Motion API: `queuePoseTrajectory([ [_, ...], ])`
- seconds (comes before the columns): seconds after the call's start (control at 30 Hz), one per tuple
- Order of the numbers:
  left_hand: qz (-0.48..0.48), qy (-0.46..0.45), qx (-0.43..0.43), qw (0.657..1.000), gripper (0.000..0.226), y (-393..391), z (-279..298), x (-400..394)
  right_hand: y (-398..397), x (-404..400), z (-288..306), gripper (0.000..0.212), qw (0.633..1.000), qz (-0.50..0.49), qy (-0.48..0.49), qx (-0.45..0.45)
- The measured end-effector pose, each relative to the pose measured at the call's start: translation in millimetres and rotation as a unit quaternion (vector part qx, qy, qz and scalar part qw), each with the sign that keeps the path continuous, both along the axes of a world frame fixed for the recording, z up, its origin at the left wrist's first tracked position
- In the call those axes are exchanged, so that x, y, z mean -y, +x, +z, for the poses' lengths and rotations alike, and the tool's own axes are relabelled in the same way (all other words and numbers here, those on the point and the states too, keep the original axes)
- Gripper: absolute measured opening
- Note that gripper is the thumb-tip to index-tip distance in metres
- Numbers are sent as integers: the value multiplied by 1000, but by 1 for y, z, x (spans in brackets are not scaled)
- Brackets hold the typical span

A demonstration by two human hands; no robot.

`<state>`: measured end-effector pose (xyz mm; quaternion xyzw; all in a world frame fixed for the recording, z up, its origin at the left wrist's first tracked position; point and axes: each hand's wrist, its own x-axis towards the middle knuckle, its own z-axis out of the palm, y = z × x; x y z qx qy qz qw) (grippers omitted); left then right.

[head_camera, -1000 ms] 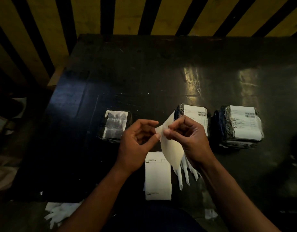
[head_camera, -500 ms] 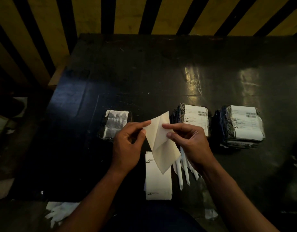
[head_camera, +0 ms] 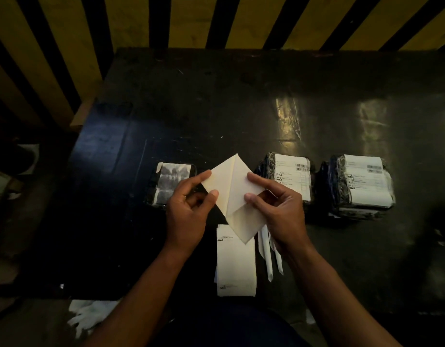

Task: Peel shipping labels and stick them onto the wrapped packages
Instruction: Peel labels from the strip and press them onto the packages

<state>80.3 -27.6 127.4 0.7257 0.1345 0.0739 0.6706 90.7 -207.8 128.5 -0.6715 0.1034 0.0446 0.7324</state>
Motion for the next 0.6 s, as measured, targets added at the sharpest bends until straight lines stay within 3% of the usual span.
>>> queuePoseTrajectory([
  [0.3, -8, 46, -30, 998, 39, -1, -27, -26, -13, 33, -32, 40, 998, -30, -24, -40],
  [0.6, 39, 96, -89, 991, 39, 0, -54, -44, -32, 80, -72, 47, 985, -75, -143, -65],
])
